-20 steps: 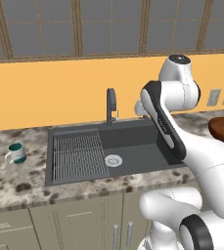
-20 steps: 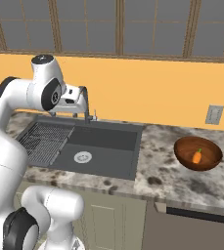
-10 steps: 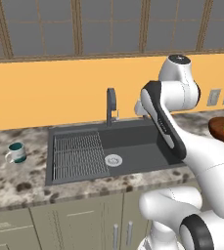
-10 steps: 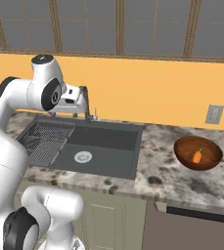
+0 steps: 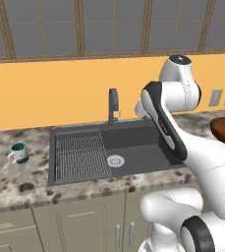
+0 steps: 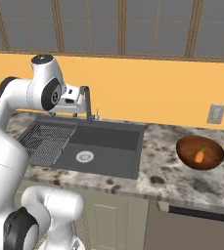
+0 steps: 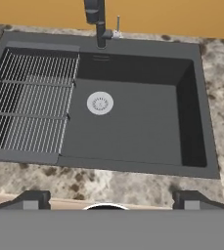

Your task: Move the mug from next to the sink to the open cabinet. Then, move the bowl with the carrot to the fridge to clear the area for faucet cleaning.

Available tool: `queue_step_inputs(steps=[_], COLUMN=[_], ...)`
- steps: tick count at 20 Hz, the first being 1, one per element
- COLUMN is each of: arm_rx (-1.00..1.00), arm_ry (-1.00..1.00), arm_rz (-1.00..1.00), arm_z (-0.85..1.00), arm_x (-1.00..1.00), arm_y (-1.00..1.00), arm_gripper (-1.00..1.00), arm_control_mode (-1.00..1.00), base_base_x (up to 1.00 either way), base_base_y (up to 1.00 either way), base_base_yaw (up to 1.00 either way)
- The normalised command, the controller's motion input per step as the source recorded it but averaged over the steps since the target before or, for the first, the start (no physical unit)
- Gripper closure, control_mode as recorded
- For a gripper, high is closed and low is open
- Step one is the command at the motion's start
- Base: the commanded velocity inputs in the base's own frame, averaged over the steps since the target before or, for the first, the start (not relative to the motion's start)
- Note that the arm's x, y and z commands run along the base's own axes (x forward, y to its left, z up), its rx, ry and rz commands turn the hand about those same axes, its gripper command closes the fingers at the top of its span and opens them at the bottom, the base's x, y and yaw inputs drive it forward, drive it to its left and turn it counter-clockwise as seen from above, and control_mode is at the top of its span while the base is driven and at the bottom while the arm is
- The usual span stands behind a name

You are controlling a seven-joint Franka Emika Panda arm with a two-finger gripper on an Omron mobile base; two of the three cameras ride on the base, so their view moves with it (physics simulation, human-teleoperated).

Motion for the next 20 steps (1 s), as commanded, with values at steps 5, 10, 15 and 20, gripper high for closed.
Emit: queue_step_inputs(steps=[5, 10, 15, 20], arm_rx=[0.0, 0.0, 0.0, 0.0], arm_ry=[0.0, 0.0, 0.0, 0.0], arm_rz=[0.0, 0.0, 0.0, 0.0], arm_z=[0.0, 0.0, 0.0, 0.0], arm_x=[0.0, 0.0, 0.0, 0.0], arm_y=[0.0, 0.0, 0.0, 0.0], arm_gripper=[-1.0, -1.0, -1.0, -1.0], arm_control_mode=[1.0, 1.0, 1.0, 1.0], base_base_x=[-0.39, -0.04, 0.01, -0.03], base_base_y=[0.41, 0.91, 1.0, 0.82], base_base_yaw=[0.0, 0.0, 0.0, 0.0])
